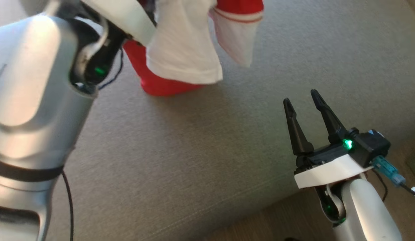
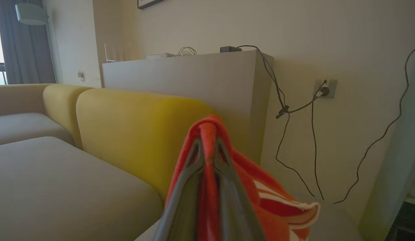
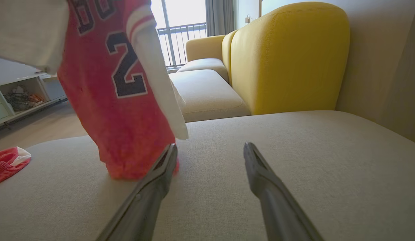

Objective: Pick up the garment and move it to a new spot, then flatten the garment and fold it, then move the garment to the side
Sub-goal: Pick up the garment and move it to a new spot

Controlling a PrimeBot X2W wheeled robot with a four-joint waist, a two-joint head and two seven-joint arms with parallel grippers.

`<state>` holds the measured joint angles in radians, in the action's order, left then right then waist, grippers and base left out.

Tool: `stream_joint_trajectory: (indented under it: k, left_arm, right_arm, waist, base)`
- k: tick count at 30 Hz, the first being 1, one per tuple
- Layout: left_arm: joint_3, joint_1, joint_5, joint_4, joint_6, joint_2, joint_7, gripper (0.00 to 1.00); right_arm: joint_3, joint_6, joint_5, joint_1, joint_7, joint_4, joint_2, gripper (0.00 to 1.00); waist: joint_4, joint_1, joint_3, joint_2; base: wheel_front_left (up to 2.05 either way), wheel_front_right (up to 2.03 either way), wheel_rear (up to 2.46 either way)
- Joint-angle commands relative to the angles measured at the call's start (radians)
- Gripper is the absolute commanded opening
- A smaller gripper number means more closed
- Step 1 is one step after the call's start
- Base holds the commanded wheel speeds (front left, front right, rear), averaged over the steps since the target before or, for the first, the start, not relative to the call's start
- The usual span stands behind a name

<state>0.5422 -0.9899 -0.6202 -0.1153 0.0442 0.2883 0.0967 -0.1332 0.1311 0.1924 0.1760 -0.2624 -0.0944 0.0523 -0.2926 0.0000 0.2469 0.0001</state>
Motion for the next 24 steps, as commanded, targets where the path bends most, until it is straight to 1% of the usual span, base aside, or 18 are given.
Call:
stream_joint_trajectory:
  k: [1,5,7,9,11,12,13,16,18,21,24]
  left_arm:
    - [-0.032,-0.05,0.001,0.017,-0.002,0.029,0.007,0.0]
    - [0.002,-0.004,0.001,-0.055,-0.002,0.016,0.009,0.0]
    - [0.018,0.029,0.005,-0.113,-0.005,0.017,0.009,0.0]
    - [0.017,0.071,-0.018,-0.176,-0.01,-0.002,-0.01,0.0]
    - [0.017,0.103,-0.016,-0.241,-0.016,-0.016,-0.056,0.0]
    - [0.023,0.128,-0.007,-0.311,-0.018,-0.03,-0.108,0.9]
    - [0.022,0.137,-0.006,-0.345,-0.019,-0.04,-0.139,1.0]
    - [0.023,0.163,-0.003,-0.418,-0.016,-0.08,-0.236,1.0]
    - [0.024,0.189,0.008,-0.444,-0.025,-0.105,-0.302,1.0]
    - [0.019,0.249,0.045,-0.442,-0.059,-0.123,-0.349,1.0]
    - [-0.029,0.346,0.063,-0.387,-0.096,-0.136,-0.357,1.0]
  right_arm:
    - [-0.025,0.0,0.008,0.041,0.001,0.042,-0.002,1.0]
    - [-0.038,0.0,0.025,0.046,0.001,0.057,-0.002,1.0]
    - [-0.048,0.0,0.062,0.05,0.001,0.084,-0.002,1.0]
    - [-0.061,0.0,0.074,0.053,0.001,0.108,-0.002,1.0]
    - [-0.069,0.0,0.082,0.055,0.001,0.128,-0.002,1.0]
    - [-0.076,0.0,0.078,0.059,0.001,0.137,-0.002,1.0]
    - [-0.077,0.0,0.076,0.06,0.001,0.139,-0.002,1.0]
    - [-0.07,0.0,0.058,0.054,0.001,0.138,-0.002,1.0]
    - [-0.054,0.0,0.041,0.041,0.001,0.13,-0.002,1.0]
    - [-0.049,0.0,0.007,0.017,0.001,0.11,-0.002,1.0]
    - [-0.042,0.0,-0.026,-0.007,0.001,0.087,-0.002,1.0]
  waist:
    - [-0.036,0.0,0.03,-0.0001]
    - [-0.06,0.0,0.056,-0.0001]
    - [-0.062,0.0,0.068,-0.0001]
    - [-0.059,0.0,0.081,-0.0001]
    - [-0.051,0.0,0.093,-0.0001]
    - [-0.038,0.0,0.102,-0.0001]
    - [-0.03,0.0,0.103,-0.0001]
    - [0.004,0.0,0.09,-0.0001]
    - [0.037,0.0,0.066,-0.0001]
    - [0.085,0.0,0.021,-0.0001]
    - [0.133,0.0,-0.032,-0.0001]
  base:
    - [0.0,0.0,0.0]
    - [0.0,0.0,0.0]
    - [0.0,0.0,0.0]
    - [0.0,0.0,0.0]
    - [0.0,0.0,0.0]
    - [0.0,0.0,0.0]
    - [0.0,0.0,0.0]
    - [0.0,0.0,0.0]
    - [0.0,0.0,0.0]
    - [0.0,0.0,0.0]
    - [0.0,0.0,0.0]
